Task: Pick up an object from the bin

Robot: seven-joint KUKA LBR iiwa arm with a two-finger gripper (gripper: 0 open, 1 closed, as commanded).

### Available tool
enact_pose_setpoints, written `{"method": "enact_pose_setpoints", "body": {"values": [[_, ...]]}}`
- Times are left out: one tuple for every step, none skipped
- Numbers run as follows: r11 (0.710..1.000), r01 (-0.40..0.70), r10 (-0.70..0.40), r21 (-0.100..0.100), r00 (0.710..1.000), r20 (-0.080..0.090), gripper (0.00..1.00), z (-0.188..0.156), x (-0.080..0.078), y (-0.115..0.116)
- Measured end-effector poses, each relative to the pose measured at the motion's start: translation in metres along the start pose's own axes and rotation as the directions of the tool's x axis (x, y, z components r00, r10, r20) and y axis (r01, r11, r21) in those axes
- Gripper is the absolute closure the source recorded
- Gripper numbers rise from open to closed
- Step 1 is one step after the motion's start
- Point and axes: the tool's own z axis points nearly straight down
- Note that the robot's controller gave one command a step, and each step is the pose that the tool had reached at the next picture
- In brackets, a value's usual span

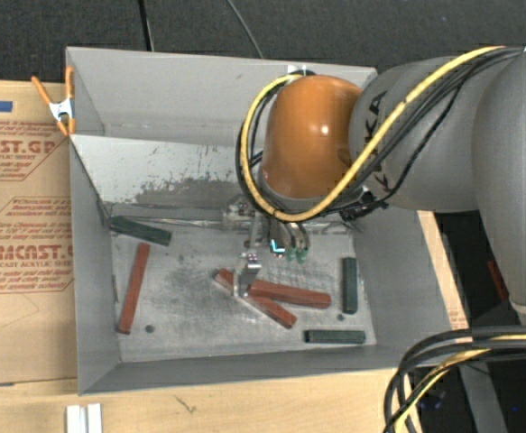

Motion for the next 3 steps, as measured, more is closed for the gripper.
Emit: {"method": "enact_pose_setpoints", "body": {"values": [[1.0, -0.001, 0.001, -0.001, 1.0, 0.008, 0.0, -0.005, -0.002, -0.001], [1.0, -0.001, 0.001, -0.003, 1.0, 0.016, 0.0, 0.0, -0.002, -0.003], [1.0, 0.031, -0.031, 0.003, 1.0, -0.003, 0.0, 0.022, 0.003, 0.014]]}}
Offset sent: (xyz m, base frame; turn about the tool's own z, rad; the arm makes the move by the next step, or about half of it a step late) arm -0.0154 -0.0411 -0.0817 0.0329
